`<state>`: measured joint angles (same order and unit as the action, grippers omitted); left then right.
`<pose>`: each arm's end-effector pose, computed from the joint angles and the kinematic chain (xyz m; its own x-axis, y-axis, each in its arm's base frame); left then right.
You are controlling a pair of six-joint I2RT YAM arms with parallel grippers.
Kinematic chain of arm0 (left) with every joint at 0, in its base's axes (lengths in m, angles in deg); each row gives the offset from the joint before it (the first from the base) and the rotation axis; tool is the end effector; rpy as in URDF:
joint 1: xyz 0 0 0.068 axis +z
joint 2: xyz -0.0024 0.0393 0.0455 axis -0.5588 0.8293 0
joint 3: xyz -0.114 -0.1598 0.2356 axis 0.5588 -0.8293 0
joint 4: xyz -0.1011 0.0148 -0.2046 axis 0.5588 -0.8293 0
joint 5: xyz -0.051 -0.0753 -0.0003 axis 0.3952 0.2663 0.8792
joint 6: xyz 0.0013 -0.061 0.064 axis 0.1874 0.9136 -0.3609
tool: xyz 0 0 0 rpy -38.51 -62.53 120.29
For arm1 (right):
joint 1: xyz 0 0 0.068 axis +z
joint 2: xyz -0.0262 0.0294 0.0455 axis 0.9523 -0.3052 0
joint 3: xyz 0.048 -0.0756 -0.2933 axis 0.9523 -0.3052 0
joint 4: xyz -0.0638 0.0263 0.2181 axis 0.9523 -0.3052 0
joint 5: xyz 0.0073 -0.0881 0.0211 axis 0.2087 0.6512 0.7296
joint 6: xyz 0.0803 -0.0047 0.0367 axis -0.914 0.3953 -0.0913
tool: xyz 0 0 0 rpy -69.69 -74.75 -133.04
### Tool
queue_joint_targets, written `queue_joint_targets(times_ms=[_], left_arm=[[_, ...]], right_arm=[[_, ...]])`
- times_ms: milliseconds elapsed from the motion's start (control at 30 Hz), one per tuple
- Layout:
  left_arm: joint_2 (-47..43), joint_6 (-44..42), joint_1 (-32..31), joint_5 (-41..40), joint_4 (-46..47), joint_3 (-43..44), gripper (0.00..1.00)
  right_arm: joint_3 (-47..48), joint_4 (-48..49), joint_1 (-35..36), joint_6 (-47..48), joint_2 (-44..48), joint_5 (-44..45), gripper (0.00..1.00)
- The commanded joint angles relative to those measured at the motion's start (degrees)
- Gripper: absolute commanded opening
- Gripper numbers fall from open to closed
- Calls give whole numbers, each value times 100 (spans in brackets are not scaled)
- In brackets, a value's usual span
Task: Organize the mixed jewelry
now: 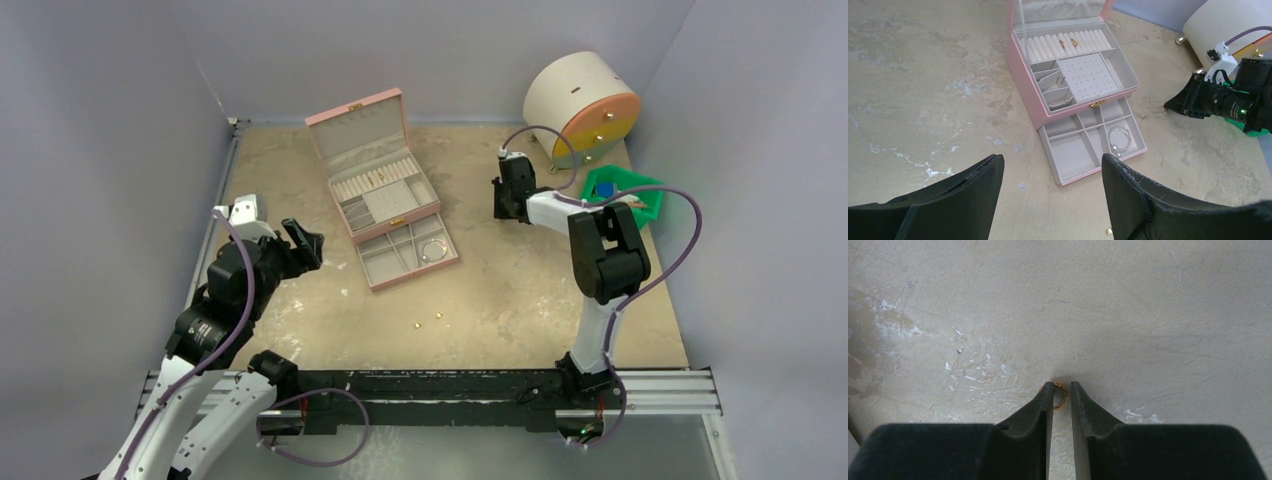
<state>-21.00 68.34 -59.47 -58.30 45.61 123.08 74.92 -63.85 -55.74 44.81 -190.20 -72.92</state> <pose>0.0879 -0.0158 0.3409 -0.3278 -0.3865 -0.8621 -0.0180 0.9149 -0.4033 0.4211 0.1113 0.1919 -0.6652 0.0244 -0.7463 -0.0216 0.9984 0.0518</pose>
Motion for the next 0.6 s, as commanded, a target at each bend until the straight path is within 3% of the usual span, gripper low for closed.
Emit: queue_joint_targets(times_ms=[0,167,333,567], left_arm=[[46,11,71,58,206,12,71],[59,10,80,75,215,11,71],[51,2,89,93,215,7,71],[29,2,106,102,223,7,71]], right_arm=[[164,-34,-14,82,-143,-28,20],[233,-34,-9,108,-218,8,16],[237,-182,-14,109,-234,17,1],[-75,-79,-5,-27,33,13,0]])
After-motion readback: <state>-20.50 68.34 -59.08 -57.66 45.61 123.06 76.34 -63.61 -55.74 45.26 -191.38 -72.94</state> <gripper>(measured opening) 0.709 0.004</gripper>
